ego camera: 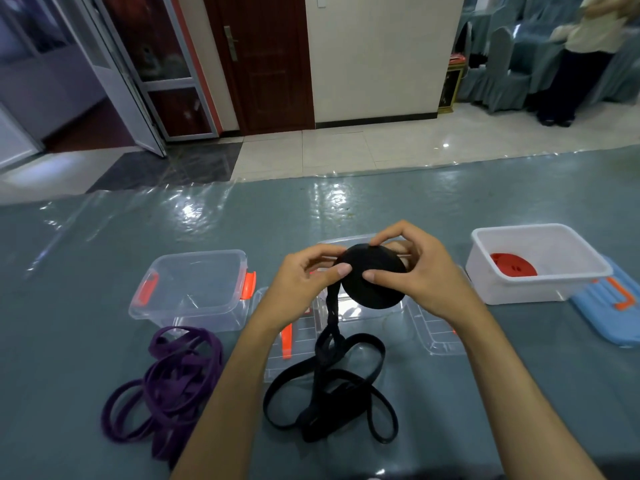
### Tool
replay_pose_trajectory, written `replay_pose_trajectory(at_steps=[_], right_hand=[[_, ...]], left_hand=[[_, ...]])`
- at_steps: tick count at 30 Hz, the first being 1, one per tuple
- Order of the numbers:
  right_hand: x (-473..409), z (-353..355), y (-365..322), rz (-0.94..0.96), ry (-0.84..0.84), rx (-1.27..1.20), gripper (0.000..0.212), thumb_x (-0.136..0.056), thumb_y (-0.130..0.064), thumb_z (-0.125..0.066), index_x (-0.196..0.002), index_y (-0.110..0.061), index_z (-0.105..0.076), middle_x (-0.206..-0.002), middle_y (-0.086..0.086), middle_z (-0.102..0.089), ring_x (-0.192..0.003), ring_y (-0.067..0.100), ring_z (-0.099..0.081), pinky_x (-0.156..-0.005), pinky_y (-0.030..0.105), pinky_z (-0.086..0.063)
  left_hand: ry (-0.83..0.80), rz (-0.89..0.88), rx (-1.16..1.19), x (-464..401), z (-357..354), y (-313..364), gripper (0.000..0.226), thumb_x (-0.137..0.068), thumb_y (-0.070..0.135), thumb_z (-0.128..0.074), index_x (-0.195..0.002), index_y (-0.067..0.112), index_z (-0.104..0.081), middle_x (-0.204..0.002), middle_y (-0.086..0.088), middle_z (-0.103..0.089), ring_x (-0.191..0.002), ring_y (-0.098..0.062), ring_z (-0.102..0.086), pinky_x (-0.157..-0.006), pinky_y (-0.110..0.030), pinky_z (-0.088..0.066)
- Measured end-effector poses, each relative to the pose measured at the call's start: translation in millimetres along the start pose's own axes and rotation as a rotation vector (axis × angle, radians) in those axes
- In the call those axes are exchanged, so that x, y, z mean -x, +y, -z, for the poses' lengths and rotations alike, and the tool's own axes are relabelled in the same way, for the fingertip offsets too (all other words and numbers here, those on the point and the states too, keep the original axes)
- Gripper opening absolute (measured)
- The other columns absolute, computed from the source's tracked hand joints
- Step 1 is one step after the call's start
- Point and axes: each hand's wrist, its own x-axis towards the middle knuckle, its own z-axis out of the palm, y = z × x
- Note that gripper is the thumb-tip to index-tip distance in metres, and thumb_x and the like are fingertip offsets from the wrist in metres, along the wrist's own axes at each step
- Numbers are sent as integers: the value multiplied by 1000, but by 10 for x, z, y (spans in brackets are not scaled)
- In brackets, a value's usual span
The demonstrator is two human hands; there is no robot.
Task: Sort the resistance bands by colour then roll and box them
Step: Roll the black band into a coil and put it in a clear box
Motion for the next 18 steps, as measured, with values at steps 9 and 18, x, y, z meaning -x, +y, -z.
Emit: replay_pose_trajectory(at_steps=[9,18], right_hand=[[10,28,41,61,7,-10,38,-85,-7,-86,-116,-25,-75,-107,0,-80,-101,20,-77,-85,24,-61],[0,97,157,-5,-49,17,46,-87,-9,-85,-126,-30,-71,-101,-2,-81,-97,17,-78,-84,25,-61]], left_hand=[[-11,-75,-117,-44,18,-23,29,-98,19,-74,-125,30,-77,-116,10,-78,-111,-12,-73,-96,-31,-59],[56,-52,-148,-123,-50,-91,19,-90,20,-84,-107,28,-79,-95,9,-77,-61,1,-53,-61,-13,-41]])
